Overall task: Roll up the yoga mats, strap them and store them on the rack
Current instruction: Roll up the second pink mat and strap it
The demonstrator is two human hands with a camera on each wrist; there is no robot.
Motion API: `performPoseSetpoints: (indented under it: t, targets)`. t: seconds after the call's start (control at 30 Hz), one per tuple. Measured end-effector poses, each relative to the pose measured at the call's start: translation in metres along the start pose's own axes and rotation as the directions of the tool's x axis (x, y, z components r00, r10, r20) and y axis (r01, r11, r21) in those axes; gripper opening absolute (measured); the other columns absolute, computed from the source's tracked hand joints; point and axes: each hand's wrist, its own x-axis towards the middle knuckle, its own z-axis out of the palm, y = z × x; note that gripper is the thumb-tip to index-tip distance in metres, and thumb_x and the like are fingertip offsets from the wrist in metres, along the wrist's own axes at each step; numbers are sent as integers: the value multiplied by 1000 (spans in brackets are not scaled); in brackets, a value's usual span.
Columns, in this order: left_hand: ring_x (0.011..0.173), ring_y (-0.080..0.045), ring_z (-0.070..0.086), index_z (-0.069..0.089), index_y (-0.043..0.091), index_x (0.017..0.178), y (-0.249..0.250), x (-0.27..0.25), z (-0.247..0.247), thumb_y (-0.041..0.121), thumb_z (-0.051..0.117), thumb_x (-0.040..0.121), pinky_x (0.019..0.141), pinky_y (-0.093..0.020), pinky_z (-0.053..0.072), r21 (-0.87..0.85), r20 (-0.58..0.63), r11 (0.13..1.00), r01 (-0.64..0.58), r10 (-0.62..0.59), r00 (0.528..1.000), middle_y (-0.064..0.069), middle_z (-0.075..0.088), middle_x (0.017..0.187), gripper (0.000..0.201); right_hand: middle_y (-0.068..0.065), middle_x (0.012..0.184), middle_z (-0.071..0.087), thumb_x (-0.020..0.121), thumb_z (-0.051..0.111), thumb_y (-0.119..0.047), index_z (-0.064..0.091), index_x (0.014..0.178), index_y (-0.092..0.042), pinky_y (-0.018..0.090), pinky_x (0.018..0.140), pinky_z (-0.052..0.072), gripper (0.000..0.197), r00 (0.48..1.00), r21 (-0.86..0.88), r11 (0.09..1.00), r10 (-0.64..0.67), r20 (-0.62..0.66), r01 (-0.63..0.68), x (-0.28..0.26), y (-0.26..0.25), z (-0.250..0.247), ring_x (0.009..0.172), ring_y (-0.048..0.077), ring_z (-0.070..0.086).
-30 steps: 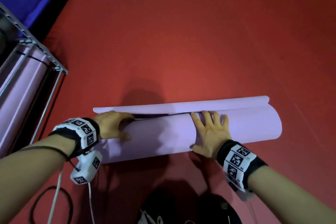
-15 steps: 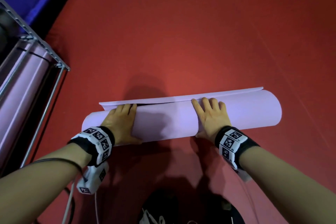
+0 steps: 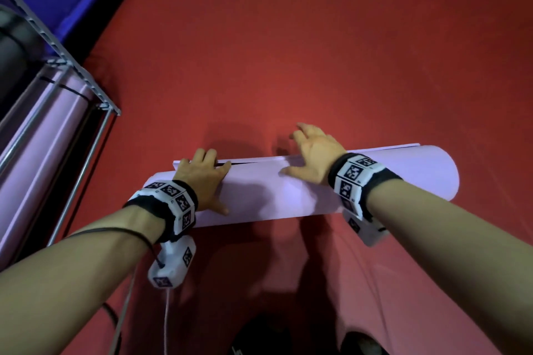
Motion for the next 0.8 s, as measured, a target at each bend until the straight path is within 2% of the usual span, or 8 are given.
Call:
performPoseSetpoints:
  t: [0.13,0.3,0.47,0.53,0.6,0.7,0.77,0.8]
  targets:
    - [119,-27,37,15,21,151,3,1,5,76,66,63,91,-39,41,-16,2,1000,-2,2,1000,-7,33,134,116,12,164,-7,67,69,-73,4,157,-15,46,122,10,126,976,109,993,8,216,-33,20,-23,21,151,27,1]
    - [117,-26,44,19,9,150,0,-3,15,71,66,66,97,-37,42,-127,-91,990,-59,47,995,-9,38,133,115,13,155,23,53,79,-72,-7,156,-17,57,113,21,144,936,-105,994,67,347,-32,29,-46,34,143,35,22]
    - [125,-30,41,22,3,149,3,-17,38,61,67,75,106,-38,35,-312,-208,945,-100,35,978,-12,37,139,105,12,141,27,48,86,-64,13,151,-13,61,107,28,136,932,-317,948,109,346,6,27,-71,35,133,38,29]
    - [118,-35,49,36,0,144,4,-22,44,61,68,71,101,-41,42,-338,-252,930,-142,56,966,-16,46,132,100,14,151,20,52,88,-54,11,151,-9,62,114,18,134,937,-250,968,80,341,8,22,-71,40,142,40,20]
    - [107,-38,59,55,3,130,-2,-28,53,68,58,68,93,-44,49,-455,-305,883,-112,-37,952,-18,57,121,90,13,157,19,52,87,-52,9,152,-7,59,116,17,134,956,-186,982,23,293,33,14,-66,46,145,37,19]
    - [127,-38,46,52,9,135,-33,-39,67,77,39,69,108,-48,35,-735,-231,662,146,-447,864,-20,50,136,95,7,154,29,52,83,-57,14,151,-11,53,115,21,129,980,-147,987,-41,194,70,-1,-55,47,138,31,31]
    - [142,-34,27,32,13,148,-57,-54,63,82,41,71,117,-42,20,-868,32,348,355,-673,739,-18,29,153,104,6,155,28,54,81,-61,14,152,-12,49,116,21,128,987,-124,989,-62,146,81,-15,-49,37,137,29,32]
    - [144,-31,22,23,17,152,-68,-62,60,83,47,71,118,-39,17,-906,170,171,387,-690,703,-15,21,157,108,5,155,28,54,79,-63,15,152,-12,47,116,21,127,990,-115,990,-73,118,87,-21,-47,30,137,28,32]
